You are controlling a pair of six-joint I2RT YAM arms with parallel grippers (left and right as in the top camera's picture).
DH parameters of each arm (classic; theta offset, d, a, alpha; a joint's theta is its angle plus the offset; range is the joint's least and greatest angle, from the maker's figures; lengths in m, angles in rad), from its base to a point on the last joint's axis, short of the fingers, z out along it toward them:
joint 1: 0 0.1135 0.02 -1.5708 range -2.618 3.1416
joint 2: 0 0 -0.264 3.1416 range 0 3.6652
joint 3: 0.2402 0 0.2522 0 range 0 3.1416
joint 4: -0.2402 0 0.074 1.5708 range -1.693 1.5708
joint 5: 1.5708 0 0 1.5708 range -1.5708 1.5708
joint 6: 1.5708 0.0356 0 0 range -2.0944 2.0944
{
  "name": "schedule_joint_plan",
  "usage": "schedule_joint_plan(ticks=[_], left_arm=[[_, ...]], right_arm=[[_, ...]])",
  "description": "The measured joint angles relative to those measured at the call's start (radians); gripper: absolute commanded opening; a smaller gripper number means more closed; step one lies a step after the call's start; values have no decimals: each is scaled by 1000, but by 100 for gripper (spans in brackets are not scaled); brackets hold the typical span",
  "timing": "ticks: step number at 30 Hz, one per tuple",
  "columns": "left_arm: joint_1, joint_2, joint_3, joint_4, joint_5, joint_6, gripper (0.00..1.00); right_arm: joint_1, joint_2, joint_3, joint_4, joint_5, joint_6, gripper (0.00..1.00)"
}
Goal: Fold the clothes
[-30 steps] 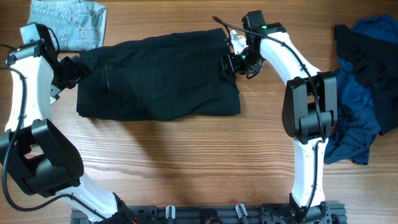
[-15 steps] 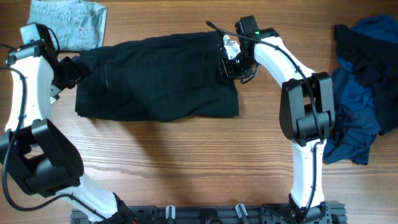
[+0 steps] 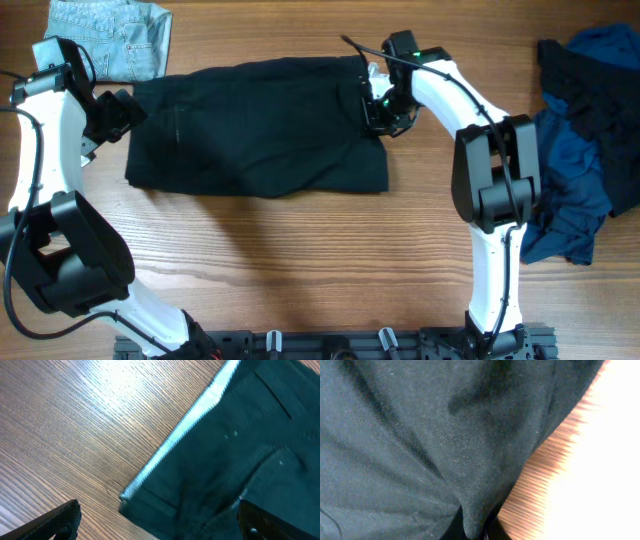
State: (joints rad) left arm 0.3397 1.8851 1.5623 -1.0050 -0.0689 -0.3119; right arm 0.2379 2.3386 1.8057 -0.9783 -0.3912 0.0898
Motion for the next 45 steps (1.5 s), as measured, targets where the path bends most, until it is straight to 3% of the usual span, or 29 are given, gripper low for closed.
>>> schedule_joint_plan(ticks=[12, 20, 33, 45], left_arm=[[0, 0, 0, 0, 0, 0, 100], [0, 0, 0, 0, 0, 0, 100], [0, 0, 0, 0, 0, 0, 100], [0, 0, 0, 0, 0, 0, 100]], right_arm=[[-134, -9, 72, -223, 218, -44, 4], [-121, -88, 260, -252, 235, -50, 4], [72, -130, 319, -165, 81, -28, 4], [259, -130, 319, -127, 55, 22, 4]])
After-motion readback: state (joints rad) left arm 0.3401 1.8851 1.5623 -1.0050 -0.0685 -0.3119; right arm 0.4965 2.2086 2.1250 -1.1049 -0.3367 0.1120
